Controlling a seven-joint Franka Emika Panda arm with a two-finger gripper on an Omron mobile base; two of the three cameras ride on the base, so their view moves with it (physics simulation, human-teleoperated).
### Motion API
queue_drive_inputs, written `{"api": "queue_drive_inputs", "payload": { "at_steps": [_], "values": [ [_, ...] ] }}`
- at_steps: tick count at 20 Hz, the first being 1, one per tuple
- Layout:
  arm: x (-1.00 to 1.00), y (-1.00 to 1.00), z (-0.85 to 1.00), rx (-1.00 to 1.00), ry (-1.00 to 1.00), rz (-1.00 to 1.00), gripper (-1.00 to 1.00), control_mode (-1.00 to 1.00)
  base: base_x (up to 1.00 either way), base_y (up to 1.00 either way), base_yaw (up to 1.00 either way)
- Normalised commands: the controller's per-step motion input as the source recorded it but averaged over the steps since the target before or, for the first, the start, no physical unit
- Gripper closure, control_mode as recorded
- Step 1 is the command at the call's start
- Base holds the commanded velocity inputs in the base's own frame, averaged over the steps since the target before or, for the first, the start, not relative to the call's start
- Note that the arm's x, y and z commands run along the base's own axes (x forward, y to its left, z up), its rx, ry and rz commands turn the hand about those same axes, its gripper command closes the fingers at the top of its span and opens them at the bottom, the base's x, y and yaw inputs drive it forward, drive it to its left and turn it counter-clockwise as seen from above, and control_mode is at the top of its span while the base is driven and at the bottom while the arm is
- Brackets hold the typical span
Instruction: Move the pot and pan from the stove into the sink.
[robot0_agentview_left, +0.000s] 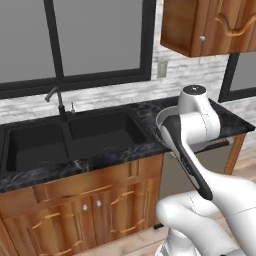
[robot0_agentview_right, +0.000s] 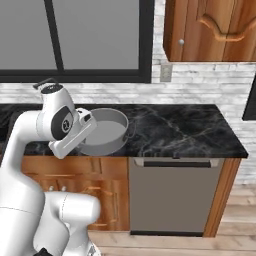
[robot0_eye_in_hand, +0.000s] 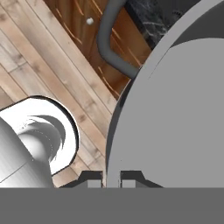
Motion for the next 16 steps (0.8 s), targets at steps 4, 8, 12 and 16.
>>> {"api": "queue_drive_inputs", "payload": {
  "at_steps": [4,8,12,16],
  "values": [
    [0.00,0.00,0.00,0.00,0.00,0.00,1.00,1.00,-0.07,0.46,-0.03],
    [0.00,0.00,0.00,0.00,0.00,0.00,1.00,1.00,0.03,0.00,0.00],
    [0.00,0.00,0.00,0.00,0.00,0.00,1.00,1.00,0.55,0.20,0.00],
    [0.00,0.00,0.00,0.00,0.00,0.00,1.00,1.00,0.78,0.33,0.00]
  ]
}}
